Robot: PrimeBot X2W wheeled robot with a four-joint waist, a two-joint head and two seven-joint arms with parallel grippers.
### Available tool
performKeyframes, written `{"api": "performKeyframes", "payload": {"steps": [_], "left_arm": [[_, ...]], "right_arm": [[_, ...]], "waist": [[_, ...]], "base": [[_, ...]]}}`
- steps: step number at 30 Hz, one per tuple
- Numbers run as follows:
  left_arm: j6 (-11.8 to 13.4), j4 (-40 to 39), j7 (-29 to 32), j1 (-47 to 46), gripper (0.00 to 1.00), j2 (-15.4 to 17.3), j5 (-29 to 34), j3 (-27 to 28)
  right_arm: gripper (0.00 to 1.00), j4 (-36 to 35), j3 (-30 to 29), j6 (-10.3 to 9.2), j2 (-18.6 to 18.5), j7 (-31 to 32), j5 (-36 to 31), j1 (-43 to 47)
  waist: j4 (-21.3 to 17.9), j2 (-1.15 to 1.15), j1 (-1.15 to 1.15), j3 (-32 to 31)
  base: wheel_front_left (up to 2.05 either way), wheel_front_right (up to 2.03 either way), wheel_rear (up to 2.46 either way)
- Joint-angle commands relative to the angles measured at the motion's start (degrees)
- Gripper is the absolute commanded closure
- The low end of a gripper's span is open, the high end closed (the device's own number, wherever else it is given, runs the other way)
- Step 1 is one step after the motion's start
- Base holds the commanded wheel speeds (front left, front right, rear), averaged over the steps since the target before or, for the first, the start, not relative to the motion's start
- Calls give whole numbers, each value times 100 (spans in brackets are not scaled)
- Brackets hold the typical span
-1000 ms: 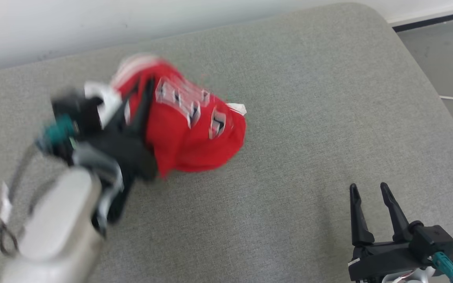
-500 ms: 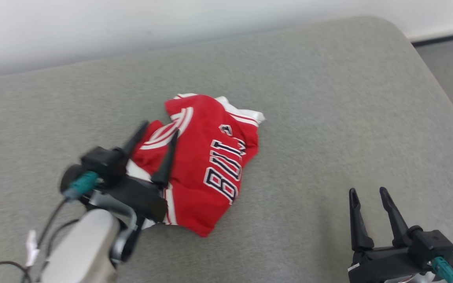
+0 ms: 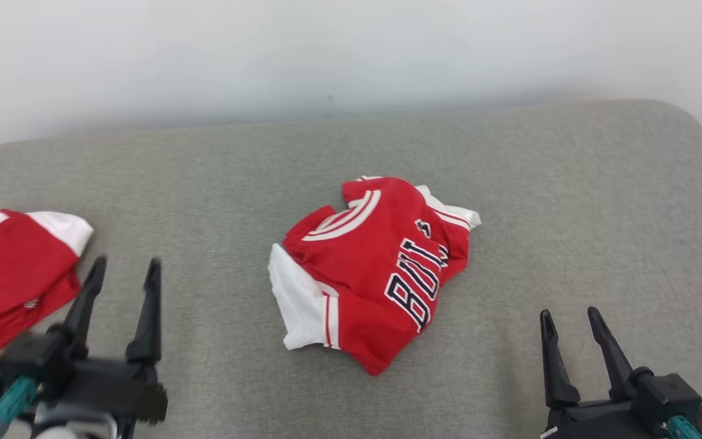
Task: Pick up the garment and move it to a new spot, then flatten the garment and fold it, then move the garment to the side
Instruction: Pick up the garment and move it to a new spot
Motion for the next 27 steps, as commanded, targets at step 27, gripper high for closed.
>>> {"api": "performKeyframes", "payload": {"steps": [27], "left_arm": [[-813,-118,-3,1561,0,-1324,918,1599]], "right_arm": [[0,171,155,-12,-11,22,-140,262]], "waist": [[549,0,1,-415]], "base": [[0,0,0]]}}
